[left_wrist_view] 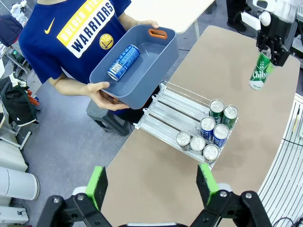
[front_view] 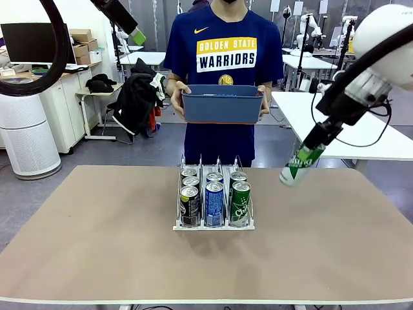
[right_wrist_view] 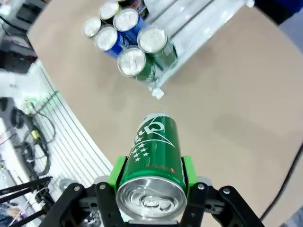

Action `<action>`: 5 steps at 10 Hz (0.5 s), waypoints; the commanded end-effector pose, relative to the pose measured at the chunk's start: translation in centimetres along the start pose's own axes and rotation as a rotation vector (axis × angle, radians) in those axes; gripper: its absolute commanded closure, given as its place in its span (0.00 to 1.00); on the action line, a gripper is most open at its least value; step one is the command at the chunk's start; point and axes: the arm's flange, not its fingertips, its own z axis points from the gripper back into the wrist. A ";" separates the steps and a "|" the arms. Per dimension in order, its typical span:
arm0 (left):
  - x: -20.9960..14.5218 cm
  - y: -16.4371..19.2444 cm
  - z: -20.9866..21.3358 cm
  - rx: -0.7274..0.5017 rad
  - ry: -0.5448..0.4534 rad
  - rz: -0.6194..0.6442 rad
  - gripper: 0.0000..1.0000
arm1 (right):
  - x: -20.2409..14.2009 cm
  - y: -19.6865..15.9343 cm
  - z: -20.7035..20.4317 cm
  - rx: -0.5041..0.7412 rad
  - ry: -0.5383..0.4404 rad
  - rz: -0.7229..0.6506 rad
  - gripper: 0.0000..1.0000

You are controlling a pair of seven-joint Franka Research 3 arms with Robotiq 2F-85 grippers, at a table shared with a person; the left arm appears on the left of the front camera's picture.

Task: Fill the beverage cans into the dispenser.
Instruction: Place the picked Sprite in the line of the Automatic Can Dispenser with the same cans.

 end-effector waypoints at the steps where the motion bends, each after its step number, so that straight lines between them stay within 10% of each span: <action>1: -0.2 0.0 -0.1 0.001 0.004 0.003 0.00 | -0.8 1.3 -0.5 0.015 0.045 0.011 0.42; 5: -0.2 0.0 -0.1 0.001 0.004 0.003 0.00 | 0.0 0.0 0.0 0.000 0.000 0.000 0.42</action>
